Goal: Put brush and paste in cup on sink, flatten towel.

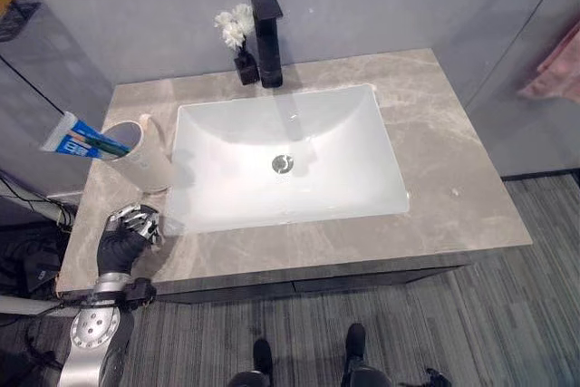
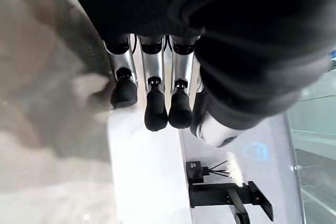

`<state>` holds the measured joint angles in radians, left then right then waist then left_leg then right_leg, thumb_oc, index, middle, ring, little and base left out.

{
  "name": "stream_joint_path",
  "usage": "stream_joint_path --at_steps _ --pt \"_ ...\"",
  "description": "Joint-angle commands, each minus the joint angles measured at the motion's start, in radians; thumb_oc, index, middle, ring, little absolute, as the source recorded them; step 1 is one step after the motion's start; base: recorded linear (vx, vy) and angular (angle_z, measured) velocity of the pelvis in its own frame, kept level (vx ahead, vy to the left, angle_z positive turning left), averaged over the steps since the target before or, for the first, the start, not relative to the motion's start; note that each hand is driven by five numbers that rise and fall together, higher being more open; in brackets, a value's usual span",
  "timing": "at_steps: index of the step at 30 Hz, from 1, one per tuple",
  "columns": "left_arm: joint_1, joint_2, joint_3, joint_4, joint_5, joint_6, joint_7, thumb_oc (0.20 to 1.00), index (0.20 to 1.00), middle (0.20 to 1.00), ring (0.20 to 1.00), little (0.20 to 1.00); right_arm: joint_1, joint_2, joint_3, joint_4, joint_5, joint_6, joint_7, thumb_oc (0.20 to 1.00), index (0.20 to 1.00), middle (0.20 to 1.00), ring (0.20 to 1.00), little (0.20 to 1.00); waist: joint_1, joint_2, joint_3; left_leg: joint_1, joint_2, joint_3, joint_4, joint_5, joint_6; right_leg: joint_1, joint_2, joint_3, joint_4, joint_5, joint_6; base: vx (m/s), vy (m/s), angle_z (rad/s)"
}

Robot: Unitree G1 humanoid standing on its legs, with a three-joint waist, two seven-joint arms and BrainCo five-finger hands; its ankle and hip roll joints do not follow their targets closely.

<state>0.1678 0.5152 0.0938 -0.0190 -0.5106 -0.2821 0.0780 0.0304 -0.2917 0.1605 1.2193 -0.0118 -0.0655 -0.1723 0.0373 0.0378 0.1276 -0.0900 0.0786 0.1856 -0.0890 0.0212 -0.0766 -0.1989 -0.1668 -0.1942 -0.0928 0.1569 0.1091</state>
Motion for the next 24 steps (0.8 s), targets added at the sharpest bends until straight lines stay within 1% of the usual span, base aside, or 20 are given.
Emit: stream_joint_path --at_steps 1,5,11,20,24 --pt "-0.065 0.051 0.016 0.001 0.001 -0.041 0.035 0.2 0.2 0.2 0.2 0.2 -0.067 -0.006 0.035 -0.042 0.023 -0.014 -0.022 1.0 1.0 1.0 1.0 1.0 -0.019 -0.031 0.05 -0.023 0.002 -0.046 0.002 0.034 -0.001 0.057 -0.062 0.044 0.005 -0.013 0.094 0.04 -0.002 -0.12" --pt "-0.117 0.057 0.023 0.036 0.018 -0.046 0.077 0.2 0.2 0.2 0.2 0.2 -0.087 -0.008 0.052 -0.073 0.026 -0.018 -0.032 1.0 1.0 1.0 1.0 1.0 -0.027 -0.034 0.054 -0.031 0.004 -0.04 0.002 0.032 -0.002 0.043 -0.062 0.052 0.005 -0.011 0.096 0.03 -0.009 -0.1" --pt "-0.157 0.068 0.038 0.067 0.04 -0.059 0.119 0.2 0.2 0.2 0.2 0.2 -0.099 -0.005 0.066 -0.068 0.022 -0.017 -0.034 1.0 1.0 1.0 1.0 1.0 -0.031 -0.035 0.063 -0.04 0.004 -0.041 0.002 0.034 -0.003 0.035 -0.062 0.053 0.005 -0.013 0.096 0.0 0.0 0.0" --pt "-0.19 0.083 0.053 0.078 0.054 -0.065 0.143 0.2 0.2 0.2 0.2 0.2 -0.097 -0.004 0.077 -0.035 0.001 -0.006 -0.03 1.0 1.0 1.0 1.0 1.0 -0.032 -0.037 0.066 -0.042 0.004 -0.046 0.002 0.03 -0.003 0.039 -0.063 0.049 0.005 -0.016 0.097 0.0 0.0 0.0" --pt "-0.228 0.118 0.067 0.089 0.078 -0.075 0.168 0.2 0.2 0.2 0.2 0.2 -0.096 -0.005 0.08 -0.048 0.005 -0.01 -0.029 1.0 1.0 1.0 1.0 1.0 -0.036 -0.039 0.067 -0.047 0.001 -0.049 0.002 0.03 -0.005 0.038 -0.067 0.042 0.005 -0.018 0.099 0.0 0.0 0.0"
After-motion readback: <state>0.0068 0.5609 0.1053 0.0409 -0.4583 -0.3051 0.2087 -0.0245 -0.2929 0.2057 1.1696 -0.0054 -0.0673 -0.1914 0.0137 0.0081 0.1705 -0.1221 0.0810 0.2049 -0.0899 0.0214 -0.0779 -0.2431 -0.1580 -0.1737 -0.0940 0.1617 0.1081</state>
